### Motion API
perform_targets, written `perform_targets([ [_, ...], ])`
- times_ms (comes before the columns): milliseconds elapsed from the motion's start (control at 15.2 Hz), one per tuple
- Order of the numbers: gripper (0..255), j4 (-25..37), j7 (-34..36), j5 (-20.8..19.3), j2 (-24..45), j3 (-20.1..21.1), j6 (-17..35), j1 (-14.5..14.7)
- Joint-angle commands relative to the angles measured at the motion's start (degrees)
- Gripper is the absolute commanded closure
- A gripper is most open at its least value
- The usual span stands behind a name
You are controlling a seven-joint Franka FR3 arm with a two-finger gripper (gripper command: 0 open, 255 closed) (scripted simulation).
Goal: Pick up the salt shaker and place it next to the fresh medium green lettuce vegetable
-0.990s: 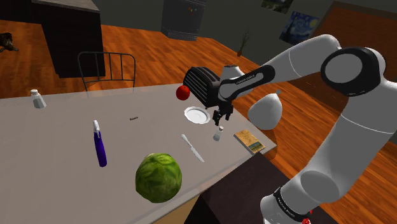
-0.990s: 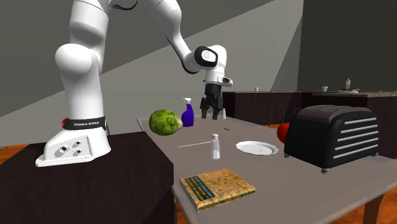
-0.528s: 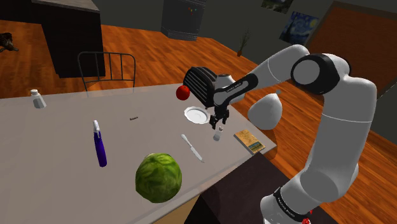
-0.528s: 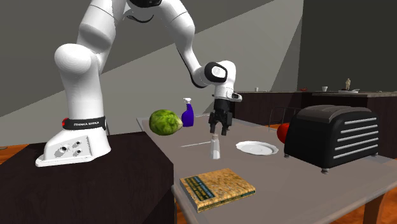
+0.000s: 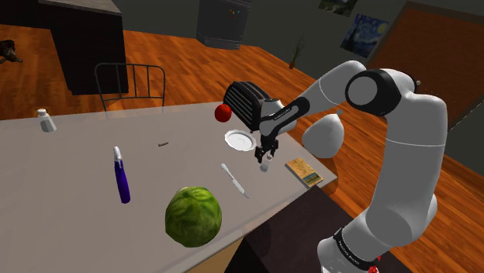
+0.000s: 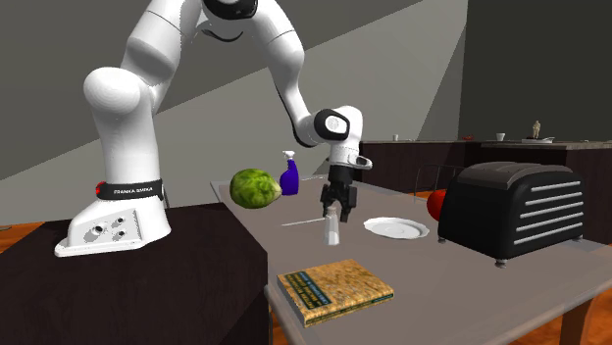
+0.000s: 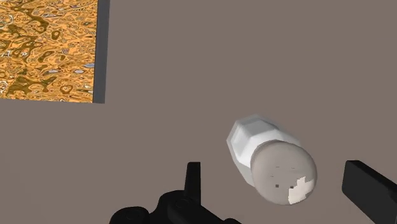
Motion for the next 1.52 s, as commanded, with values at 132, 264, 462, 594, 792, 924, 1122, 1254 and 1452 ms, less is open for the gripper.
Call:
perform_targets([
  [132, 0, -0.15, 0.04, -0.04, 0.14, -0.02, 0.33, -0.01],
  [264, 0, -0.15, 0.04, -0.04, 0.14, -0.02, 0.33, -0.01],
  [462, 255, -0.14, 0.03, -0.04, 0.14, -0.02, 0.31, -0.01],
  [594, 255, -0.14, 0.03, -0.04, 0.14, -0.02, 0.31, -0.01],
  [792, 255, -0.17, 0.04, -0.04, 0.12, -0.02, 0.32, 0.0],
  [924, 255, -0.17, 0.05, -0.04, 0.12, -0.02, 0.31, 0.0],
  [1122, 255, -0.43, -0.15, 0.03, -1.23, 0.0, -0.76, -0.01],
  [1254, 255, -0.63, -0.34, 0.1, -2.57, 0.03, -1.89, 0.0],
  [1452, 255, -0.87, -0.62, 0.22, -4.54, 0.07, -3.61, 0.01],
])
